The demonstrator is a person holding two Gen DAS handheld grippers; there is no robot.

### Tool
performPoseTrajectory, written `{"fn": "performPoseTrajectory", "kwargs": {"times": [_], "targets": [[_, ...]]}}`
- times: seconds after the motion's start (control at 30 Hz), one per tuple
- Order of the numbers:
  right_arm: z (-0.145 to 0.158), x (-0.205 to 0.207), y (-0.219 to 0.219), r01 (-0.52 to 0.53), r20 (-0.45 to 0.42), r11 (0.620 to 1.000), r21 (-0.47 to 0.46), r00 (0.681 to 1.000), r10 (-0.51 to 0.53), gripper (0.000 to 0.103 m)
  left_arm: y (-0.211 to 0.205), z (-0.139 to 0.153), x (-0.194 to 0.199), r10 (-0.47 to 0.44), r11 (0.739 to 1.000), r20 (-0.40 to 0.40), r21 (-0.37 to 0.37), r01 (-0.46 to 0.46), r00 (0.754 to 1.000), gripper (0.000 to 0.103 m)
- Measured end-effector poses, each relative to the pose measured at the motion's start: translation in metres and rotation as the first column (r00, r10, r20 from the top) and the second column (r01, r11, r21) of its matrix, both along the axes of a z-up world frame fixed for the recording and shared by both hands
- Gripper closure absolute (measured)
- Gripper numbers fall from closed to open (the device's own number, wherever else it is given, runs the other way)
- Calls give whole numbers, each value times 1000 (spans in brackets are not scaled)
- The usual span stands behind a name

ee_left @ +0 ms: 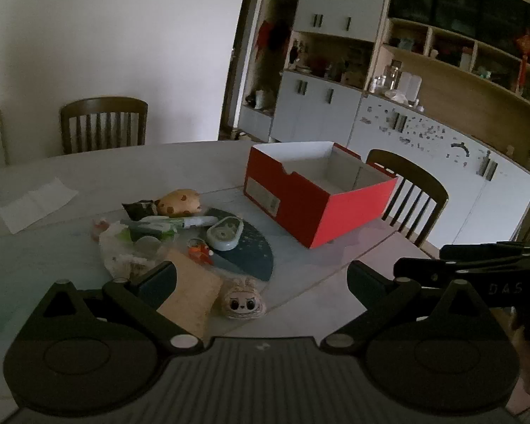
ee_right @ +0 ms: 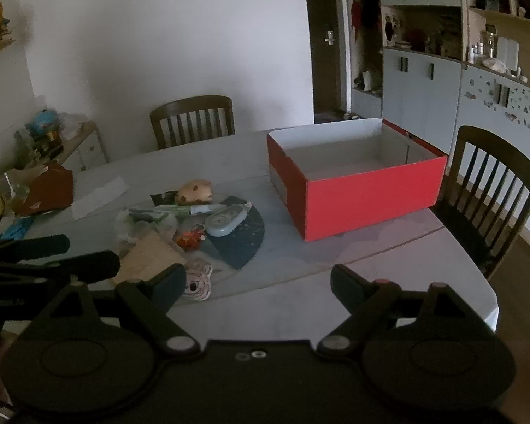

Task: Organize objects
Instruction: 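Move both tools toward the bread slice and bunny figure on the tray, then grasp the bread slice with the left tool while the right tool grasps the bunny figure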

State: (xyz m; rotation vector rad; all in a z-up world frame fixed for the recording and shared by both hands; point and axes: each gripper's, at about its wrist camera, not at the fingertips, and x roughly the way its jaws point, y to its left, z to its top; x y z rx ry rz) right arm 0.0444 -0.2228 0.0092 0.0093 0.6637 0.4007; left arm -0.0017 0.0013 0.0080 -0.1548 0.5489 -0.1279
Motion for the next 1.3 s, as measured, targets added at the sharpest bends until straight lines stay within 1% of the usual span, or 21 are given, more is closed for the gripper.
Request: {"fn": "performPoseTrajectory", "kwargs": {"times": [0.47, 0.8, 1.0, 1.13, 1.3], "targets": [[-1, -1, 12, -52, 7, 999, -16, 999, 52, 14, 0, -4, 3, -29, 1000, -19, -5, 29, 999, 0], [-5, 7, 21, -80, -1, 996, -31, 997, 80, 14, 11, -10, 10, -4, 1000, -31, -12, 4, 1000, 0], [-14, 21, 30, -90, -23, 995, -49, 996, 89, 14, 20, -20, 18, 33, 999, -50, 15, -32, 998, 0], [-25, 36, 40, -111, -52, 991, -71, 993, 108, 14, 26, -33, 27, 54, 998, -69, 46, -51, 996, 0], [-39, 53, 52, -120, -92, 989, -87, 989, 112, 14, 29, -56, 41, 56, 990, -77, 130, -46, 995, 0]]}}
